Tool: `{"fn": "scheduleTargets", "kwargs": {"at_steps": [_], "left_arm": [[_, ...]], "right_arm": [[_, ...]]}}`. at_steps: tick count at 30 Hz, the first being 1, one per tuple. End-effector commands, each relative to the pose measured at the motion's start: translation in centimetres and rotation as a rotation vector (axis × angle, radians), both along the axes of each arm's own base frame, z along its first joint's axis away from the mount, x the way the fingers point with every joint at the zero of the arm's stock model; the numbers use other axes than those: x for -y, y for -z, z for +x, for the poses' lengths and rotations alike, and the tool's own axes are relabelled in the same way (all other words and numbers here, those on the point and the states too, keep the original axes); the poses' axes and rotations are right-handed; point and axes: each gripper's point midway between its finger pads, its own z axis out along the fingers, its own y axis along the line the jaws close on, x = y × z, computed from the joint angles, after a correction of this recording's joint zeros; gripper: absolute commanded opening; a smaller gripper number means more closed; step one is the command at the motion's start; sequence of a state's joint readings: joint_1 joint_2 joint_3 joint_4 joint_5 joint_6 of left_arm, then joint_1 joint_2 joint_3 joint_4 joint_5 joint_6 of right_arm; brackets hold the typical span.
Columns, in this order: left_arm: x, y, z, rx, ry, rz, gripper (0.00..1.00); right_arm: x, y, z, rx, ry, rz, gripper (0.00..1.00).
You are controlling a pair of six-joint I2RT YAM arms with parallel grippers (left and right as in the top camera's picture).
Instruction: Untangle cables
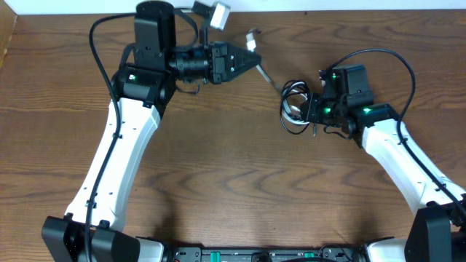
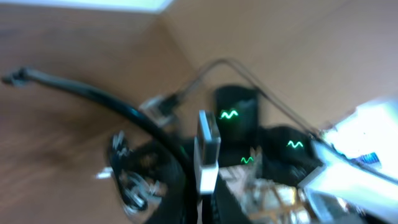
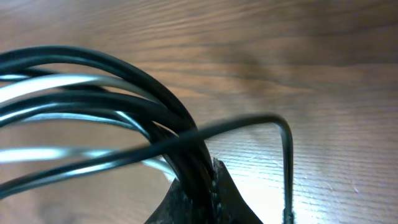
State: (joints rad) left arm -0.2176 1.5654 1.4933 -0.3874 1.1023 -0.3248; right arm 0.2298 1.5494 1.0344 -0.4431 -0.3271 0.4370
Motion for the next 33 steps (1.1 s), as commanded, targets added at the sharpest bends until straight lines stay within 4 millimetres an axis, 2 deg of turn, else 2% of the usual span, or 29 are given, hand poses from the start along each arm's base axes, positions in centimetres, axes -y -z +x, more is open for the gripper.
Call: {"fn": "scheduleTargets", "kwargs": {"at_steps": [1,3,5,6,7,8,11,15,20,25,28,30,33], "left_arm": [[-3.0,4.1,3.2,0.017,-0.224,0.236,0.11],[-4.0,5.7,3.4,-0.027,-0.275,0.303,0.26],[-4.3,6.3,3.2,-0.054,-0.285,0.325,0.59],[-4.3,6.4,3.1,-0.06,-0.283,0.326,0.81],[-4.2,6.4,3.1,-0.062,-0.282,0.327,0.93],[-4.1,6.4,3.0,-0.061,-0.28,0.327,0.95],[-3.7,6.4,2.7,-0.063,-0.263,0.322,0.96],[-1.4,6.0,1.2,-0.07,-0.169,0.278,0.96],[1.1,7.9,0.5,-0.046,-0.092,0.332,0.95],[0.6,11.4,2.0,-0.093,-0.143,0.426,0.8],[0.8,11.8,2.0,-0.101,-0.129,0.421,0.72],[0.8,11.8,2.0,-0.103,-0.13,0.422,0.61],[0.8,12.0,1.7,-0.114,-0.125,0.426,0.57]], "right_arm": [[-1.8,-1.6,-0.9,0.041,-0.155,0.089,0.01],[-1.7,-2.2,-1.0,0.053,-0.16,0.104,0.01],[-1.7,-3.0,-0.9,0.086,-0.175,0.107,0.02],[-1.8,-3.4,-0.8,0.106,-0.182,0.107,0.02],[-1.8,-3.7,-0.7,0.119,-0.185,0.108,0.02],[-1.9,-4.3,-0.7,0.138,-0.19,0.115,0.02],[-2.0,-5.2,-0.6,0.172,-0.193,0.121,0.02],[-2.0,-6.1,-0.4,0.205,-0.195,0.126,0.02],[-2.7,-6.7,-0.6,0.218,-0.22,0.151,0.02],[-2.8,-7.1,-0.8,0.224,-0.228,0.162,0.02],[-2.8,-7.6,-0.8,0.24,-0.23,0.165,0.02],[-2.8,-8.3,-0.7,0.26,-0.222,0.174,0.02],[-2.7,-9.3,-0.6,0.286,-0.213,0.188,0.02]]}}
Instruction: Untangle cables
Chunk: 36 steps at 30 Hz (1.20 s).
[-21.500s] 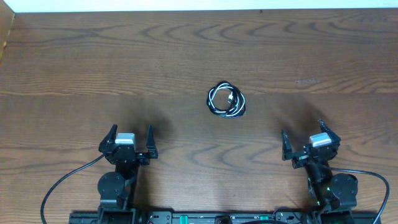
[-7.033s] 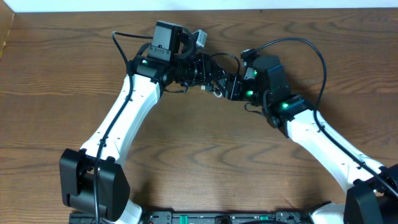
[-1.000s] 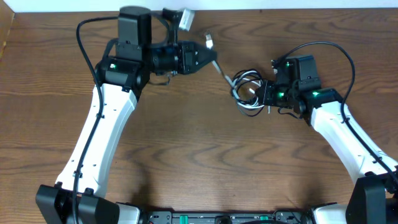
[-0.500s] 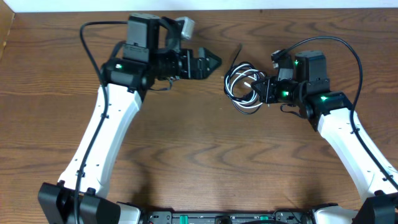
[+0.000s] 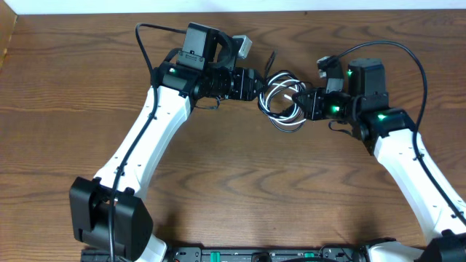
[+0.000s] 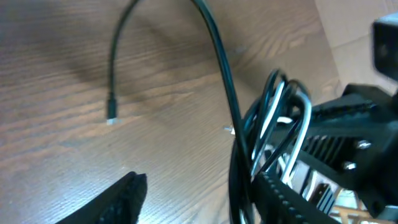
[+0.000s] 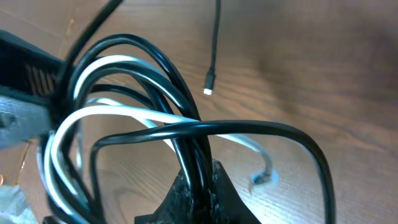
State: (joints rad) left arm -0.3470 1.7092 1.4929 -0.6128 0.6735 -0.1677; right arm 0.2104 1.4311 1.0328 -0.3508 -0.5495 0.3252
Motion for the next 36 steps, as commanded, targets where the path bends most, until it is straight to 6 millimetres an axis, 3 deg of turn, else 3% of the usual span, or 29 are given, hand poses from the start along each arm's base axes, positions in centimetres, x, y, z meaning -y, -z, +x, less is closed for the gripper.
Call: {"fn": "scheduleTargets", "kwargs": {"at_steps": [1,8,20,23,25,28,36], "left_arm": [[-0.2,-0.5,-0.1,0.016,0.003,0.009,0.57],[0.4,-0.8,-1.0,-0.013,0.04,-0.032,0.54],[1.9,-2.3,-2.7,-0.056,0.135,-0.15,0.24],[1.9,-2.3,-2.6,-0.052,0.135,-0.151,0.08],[1.9,-2.4,-2.5,-0.043,0.136,-0.153,0.07],[1.6,-3.2,-1.4,0.006,0.123,-0.167,0.08],[-1.3,-5.2,0.3,0.057,0.043,-0.184,0.08]], "right_arm": [[-0.1,-2.7,-0.2,0.062,-0.002,0.047,0.02],[0.3,-4.6,0.2,0.093,0.044,0.098,0.01],[0.3,-5.9,0.7,0.1,0.059,0.164,0.01],[0.2,-6.0,0.7,0.099,0.057,0.173,0.01],[0.2,-5.8,0.6,0.09,0.059,0.173,0.01],[1.6,-4.1,0.8,0.047,0.137,0.098,0.01],[8.7,1.8,-0.2,-0.108,0.447,-0.25,0.04]]}}
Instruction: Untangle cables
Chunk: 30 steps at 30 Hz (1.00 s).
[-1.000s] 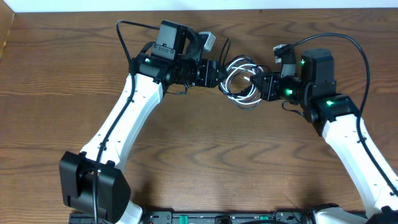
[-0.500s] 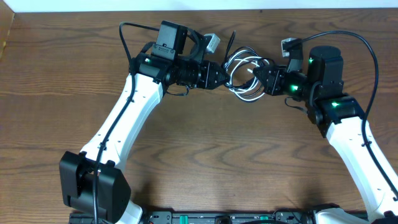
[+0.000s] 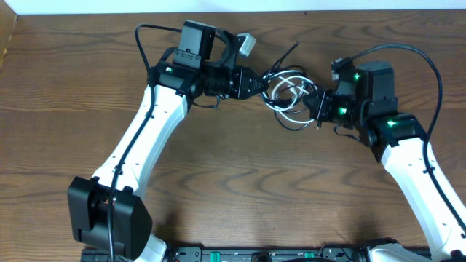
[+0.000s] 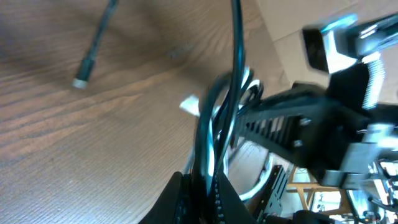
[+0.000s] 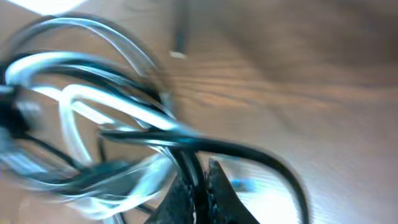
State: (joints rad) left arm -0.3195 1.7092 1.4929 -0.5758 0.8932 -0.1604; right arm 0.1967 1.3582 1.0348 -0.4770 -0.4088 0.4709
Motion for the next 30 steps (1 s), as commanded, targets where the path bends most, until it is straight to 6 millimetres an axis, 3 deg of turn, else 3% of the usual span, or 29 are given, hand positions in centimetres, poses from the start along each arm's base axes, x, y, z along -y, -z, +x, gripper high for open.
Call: {"fn": "scheduleTargets", "kwargs": {"at_steps": [1,5,10,16,19,20,23,30], "left_arm": [[-3.0,-2.9,1.6,0.063,-0.087,-0.014,0.08],[-4.8,-2.6,2.1,0.039,-0.129,-0.005,0.08],[-6.9,-1.7,2.3,0.039,-0.151,0.035,0.08],[-8.7,0.2,1.8,0.032,-0.153,0.141,0.07],[-8.6,0.1,1.5,0.028,-0.141,0.136,0.08],[-8.0,-0.6,1.3,0.037,-0.114,0.088,0.07],[-6.4,-2.8,0.9,0.069,-0.036,-0.047,0.07],[-4.7,-6.0,0.6,0.055,0.015,-0.213,0.07]], "right_arm": [[6.5,2.1,0.5,-0.03,0.252,-0.265,0.05],[8.3,3.2,-0.5,-0.083,0.303,-0.358,0.07],[8.3,3.5,-1.0,-0.104,0.293,-0.363,0.12],[3.4,1.6,-0.3,-0.025,0.078,-0.165,0.18],[0.8,0.1,-0.2,0.027,-0.031,-0.055,0.28],[-0.4,-0.7,-0.3,0.059,-0.088,-0.015,0.39],[-2.3,-2.2,-0.3,0.123,-0.176,0.044,0.51],[-4.9,-4.6,0.0,0.248,-0.274,0.101,0.52]]}}
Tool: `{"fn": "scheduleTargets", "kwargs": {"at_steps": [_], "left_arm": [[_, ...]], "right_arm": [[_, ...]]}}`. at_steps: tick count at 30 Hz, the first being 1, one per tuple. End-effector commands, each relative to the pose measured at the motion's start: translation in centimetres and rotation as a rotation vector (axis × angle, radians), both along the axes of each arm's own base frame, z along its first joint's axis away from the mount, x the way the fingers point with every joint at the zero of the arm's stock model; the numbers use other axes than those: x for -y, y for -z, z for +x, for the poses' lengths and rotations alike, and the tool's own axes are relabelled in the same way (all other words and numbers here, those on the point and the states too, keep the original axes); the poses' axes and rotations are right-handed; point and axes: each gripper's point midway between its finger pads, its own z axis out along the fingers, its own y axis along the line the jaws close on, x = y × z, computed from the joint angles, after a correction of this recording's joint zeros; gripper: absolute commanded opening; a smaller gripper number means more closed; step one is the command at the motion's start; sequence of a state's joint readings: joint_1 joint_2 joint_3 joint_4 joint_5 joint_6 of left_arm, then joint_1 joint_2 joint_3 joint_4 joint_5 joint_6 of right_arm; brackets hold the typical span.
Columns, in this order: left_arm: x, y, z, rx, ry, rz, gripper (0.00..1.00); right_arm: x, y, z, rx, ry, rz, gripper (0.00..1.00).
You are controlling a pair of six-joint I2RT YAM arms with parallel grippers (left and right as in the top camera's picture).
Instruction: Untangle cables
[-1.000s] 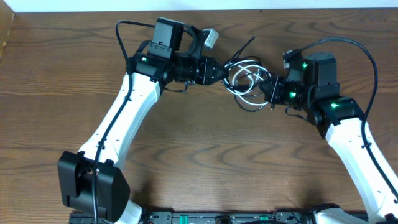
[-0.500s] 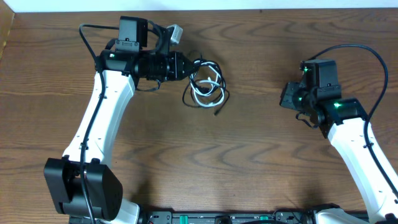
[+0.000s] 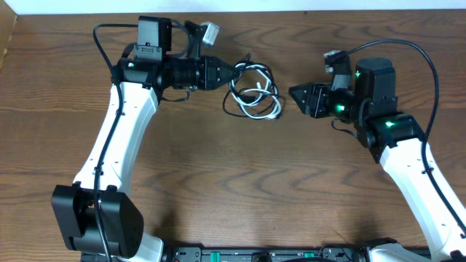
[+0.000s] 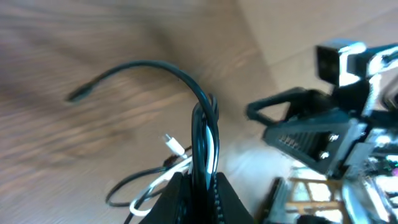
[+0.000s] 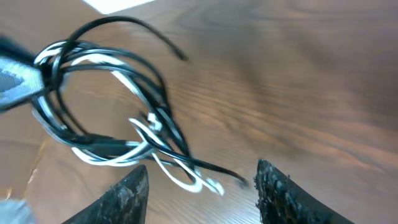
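A tangle of black and white cables [image 3: 252, 96] lies on the wooden table at centre back, its loops seen in the right wrist view as a bundle [image 5: 112, 124]. My left gripper [image 3: 234, 73] is shut on the tangle's upper left loops; in the left wrist view a black and a white strand [image 4: 203, 134] rise from between its fingers [image 4: 225, 198]. My right gripper [image 3: 294, 95] stands open just right of the tangle, apart from it, with nothing between its fingers [image 5: 129, 194].
The wooden table [image 3: 240, 189] extends toward the front. A loose black cable end [image 4: 81, 94] curves off to the left of the bundle. White plug ends [image 5: 211, 185] lie at the tangle's near edge. The right arm's body [image 4: 314, 134] faces the left gripper.
My right gripper has opened and let go of the tangle, and now sits to its right. My left gripper, still shut on the cables, has moved left with them.
First my right gripper held the bundle at the right while a black cable ran to my left gripper at the back. Then the left gripper was open beside the bundle at centre. Then both were shut on it. Now only the left holds it.
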State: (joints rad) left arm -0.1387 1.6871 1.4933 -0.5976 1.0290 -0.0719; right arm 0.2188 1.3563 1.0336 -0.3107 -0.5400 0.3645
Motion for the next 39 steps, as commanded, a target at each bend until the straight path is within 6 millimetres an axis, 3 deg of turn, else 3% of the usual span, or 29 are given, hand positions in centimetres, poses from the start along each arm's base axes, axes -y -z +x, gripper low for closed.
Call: {"fn": "scheduleTargets", "kwargs": {"at_steps": [1,6,10,14,19,21,23,25,30,33,36,39], "left_arm": [[1.4,-4.2,-1.6,0.012,0.083,-0.139,0.08],[2.8,-4.8,-2.0,0.025,0.119,-0.162,0.07],[3.9,-5.3,-2.4,0.037,0.144,-0.174,0.07],[4.3,-5.7,-2.7,0.052,0.171,-0.192,0.07],[3.1,-5.7,-1.9,0.057,0.136,-0.189,0.07],[2.3,-5.6,-1.3,0.06,0.11,-0.182,0.07],[1.5,-5.4,-0.6,0.063,0.074,-0.166,0.07],[0.9,-5.2,-0.1,0.066,0.047,-0.154,0.07],[0.7,-4.5,0.0,0.052,0.029,-0.135,0.08],[0.7,-3.4,0.0,0.039,0.013,-0.096,0.07],[0.1,-1.1,0.3,0.023,-0.047,0.027,0.08],[-0.9,1.0,0.6,0.015,-0.102,0.156,0.14]], "right_arm": [[-2.3,-1.2,-0.8,0.051,-0.104,0.04,0.52],[-4.0,0.1,0.1,0.041,-0.093,0.031,0.52],[-3.2,2.9,1.6,-0.031,0.023,-0.024,0.49],[3.1,7.2,2.7,-0.159,0.338,-0.216,0.44],[11.5,10.2,0.8,-0.286,0.588,-0.473,0.44],[13.6,10.9,-0.2,-0.339,0.633,-0.52,0.43],[14.5,11.2,-0.7,-0.37,0.637,-0.527,0.42],[13.6,11.3,-0.6,-0.37,0.557,-0.496,0.37],[7.7,9.8,0.1,-0.275,0.22,-0.315,0.27],[8.3,9.8,0.5,-0.283,0.275,-0.315,0.29],[9.2,10.0,0.7,-0.289,0.328,-0.339,0.36],[9.3,10.7,1.1,-0.289,0.33,-0.352,0.38]]}}
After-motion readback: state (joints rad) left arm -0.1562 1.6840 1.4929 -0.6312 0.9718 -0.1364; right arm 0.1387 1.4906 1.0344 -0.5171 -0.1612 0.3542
